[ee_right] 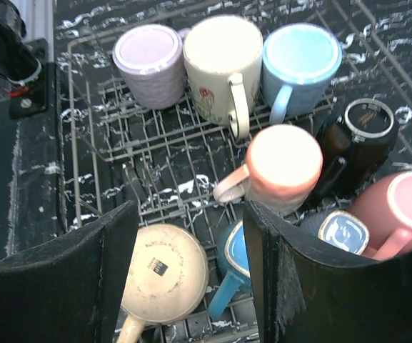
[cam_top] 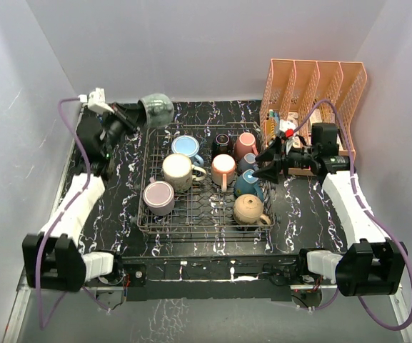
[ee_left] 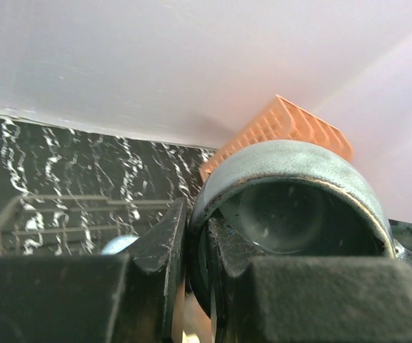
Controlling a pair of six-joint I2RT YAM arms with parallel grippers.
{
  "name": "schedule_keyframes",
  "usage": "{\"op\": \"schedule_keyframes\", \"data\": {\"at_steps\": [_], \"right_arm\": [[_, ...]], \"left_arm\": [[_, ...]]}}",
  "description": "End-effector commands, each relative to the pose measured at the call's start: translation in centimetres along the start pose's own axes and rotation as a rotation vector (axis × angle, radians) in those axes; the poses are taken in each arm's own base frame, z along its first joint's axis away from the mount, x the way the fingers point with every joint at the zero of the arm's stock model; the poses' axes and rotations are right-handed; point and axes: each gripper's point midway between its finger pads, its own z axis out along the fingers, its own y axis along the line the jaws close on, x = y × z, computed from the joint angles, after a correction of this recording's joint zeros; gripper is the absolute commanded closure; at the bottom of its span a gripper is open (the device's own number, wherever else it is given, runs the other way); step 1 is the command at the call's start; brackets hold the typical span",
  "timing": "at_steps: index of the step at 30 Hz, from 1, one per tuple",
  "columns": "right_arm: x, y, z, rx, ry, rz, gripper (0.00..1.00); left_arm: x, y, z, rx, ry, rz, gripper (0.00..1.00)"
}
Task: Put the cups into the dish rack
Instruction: Turn the cup upside down in the dish rack.
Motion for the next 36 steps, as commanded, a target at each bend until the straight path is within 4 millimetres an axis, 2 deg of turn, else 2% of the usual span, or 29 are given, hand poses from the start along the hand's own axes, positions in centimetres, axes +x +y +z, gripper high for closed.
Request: {"op": "schedule_keyframes", "data": {"at_steps": [1, 4, 7, 12, 18, 27, 31, 36], "right_arm": [[-4.9, 2.0, -0.8, -0.068, -0.041, -0.007, 0.37], [-6.9, 3.3, -1.1, -0.126, -0.074, 0.063, 0.37], [-8.3, 4.6, -1.2, -0.196, -0.111, 0.147, 0.37], [-8.9, 6.1, -1.3, -0.298, -0.127, 0.317, 0.37], [-8.3, 6.4, -0.8, -0.276, -0.100, 0.442, 0.37], [-6.5, 7.3, -0.7, -0.281, -0.084, 0.629, 0.36], [-6.2, 7.4, -0.5, -0.259, -0.089, 0.738, 0.36], [-5.1, 7.9, -0.2, -0.246, -0.106, 0.883, 0.28]], "left_arm": [[-2.2, -7.4, -6.1, 0.277, -0.157, 0.016, 1.00], [-0.6, -8.7, -9.1, 0.339, -0.168, 0.004, 1.00], [0.6, -9.9, -11.2, 0.385, -0.178, 0.012, 1.00], [3.1, -11.6, -12.7, 0.451, -0.169, 0.045, 1.00], [6.0, -13.8, -12.2, 0.485, -0.136, 0.121, 1.00], [9.8, -16.5, -10.3, 0.483, -0.124, 0.267, 1.00], [11.0, -17.0, -9.3, 0.478, -0.142, 0.298, 1.00], [11.3, -18.1, -8.5, 0.496, -0.179, 0.329, 1.00]]}}
